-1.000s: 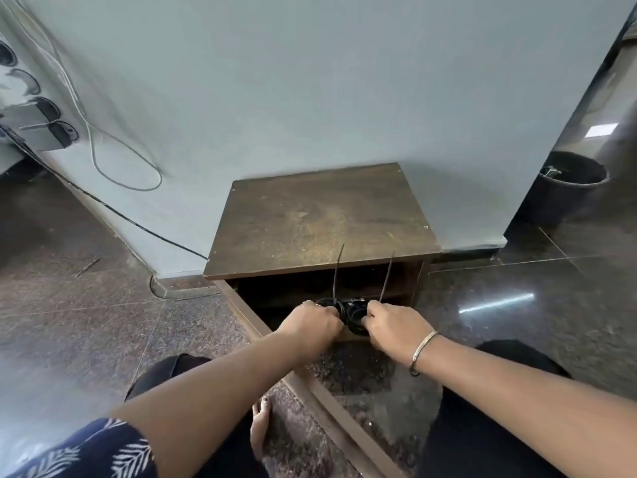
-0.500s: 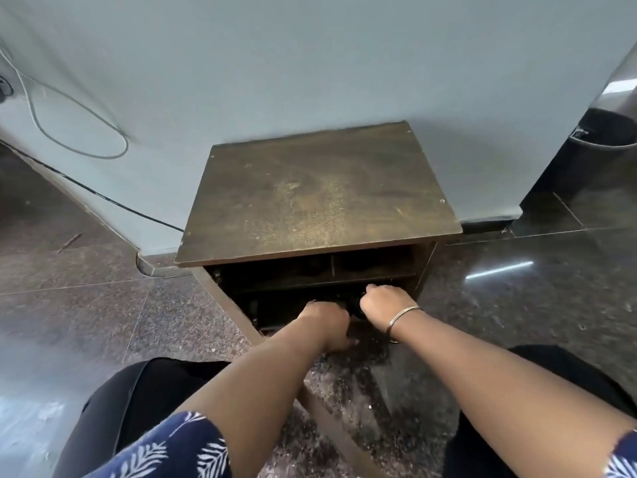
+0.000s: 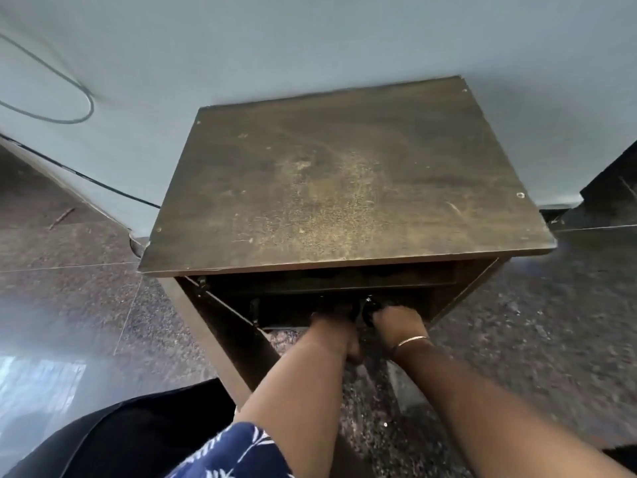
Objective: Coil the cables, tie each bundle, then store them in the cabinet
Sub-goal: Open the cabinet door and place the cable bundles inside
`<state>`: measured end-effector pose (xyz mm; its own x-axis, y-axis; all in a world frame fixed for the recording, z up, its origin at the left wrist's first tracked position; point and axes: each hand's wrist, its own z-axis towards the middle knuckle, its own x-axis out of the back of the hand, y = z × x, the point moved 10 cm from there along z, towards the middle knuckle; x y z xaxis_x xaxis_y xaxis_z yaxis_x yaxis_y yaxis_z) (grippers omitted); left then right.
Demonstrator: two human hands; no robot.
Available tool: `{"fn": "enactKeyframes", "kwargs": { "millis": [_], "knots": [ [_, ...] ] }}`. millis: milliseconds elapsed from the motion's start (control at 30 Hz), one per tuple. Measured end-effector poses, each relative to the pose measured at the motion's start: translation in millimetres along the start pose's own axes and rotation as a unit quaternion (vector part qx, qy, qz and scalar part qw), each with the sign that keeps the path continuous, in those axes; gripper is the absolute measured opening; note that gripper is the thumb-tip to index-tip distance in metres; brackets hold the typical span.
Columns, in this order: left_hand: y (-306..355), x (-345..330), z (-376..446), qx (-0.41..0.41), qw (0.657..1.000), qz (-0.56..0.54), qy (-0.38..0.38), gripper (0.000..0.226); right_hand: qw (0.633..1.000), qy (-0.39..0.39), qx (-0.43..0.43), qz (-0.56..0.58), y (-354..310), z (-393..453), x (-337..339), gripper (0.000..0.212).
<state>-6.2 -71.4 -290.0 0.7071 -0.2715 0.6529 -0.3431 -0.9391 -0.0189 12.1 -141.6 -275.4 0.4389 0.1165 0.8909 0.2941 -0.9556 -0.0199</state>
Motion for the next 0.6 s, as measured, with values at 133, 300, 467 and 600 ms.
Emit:
{"fn": "enactKeyframes", "kwargs": {
  "millis": [133,300,467,600],
  "knots": [
    [0.8,-19.2,35.1,-0.022,0.999,-0.012,-0.048,0.059,1.0,-0.015,-0.02,0.012,12.2,21.5,-15.7,0.032],
    [-12.9,-35.5,66.1,0.001,0.996,-0.078,-0.038,0.071,0.999,0.002,-0.039,0.021,32.7,46.6,-22.7,0.028],
    [-34.0,-51.5,88.8,0.055,0.99,-0.129,-0.029,0.092,0.997,0.021,-0.07,0.036,45.7,70.7,-34.2,0.04],
    [-39.9,-51.4,101.5,0.037,0.997,-0.072,0.009,0.102,0.997,0.008,-0.065,0.028,42.2,78.5,-46.1,0.037]
  ]
}}
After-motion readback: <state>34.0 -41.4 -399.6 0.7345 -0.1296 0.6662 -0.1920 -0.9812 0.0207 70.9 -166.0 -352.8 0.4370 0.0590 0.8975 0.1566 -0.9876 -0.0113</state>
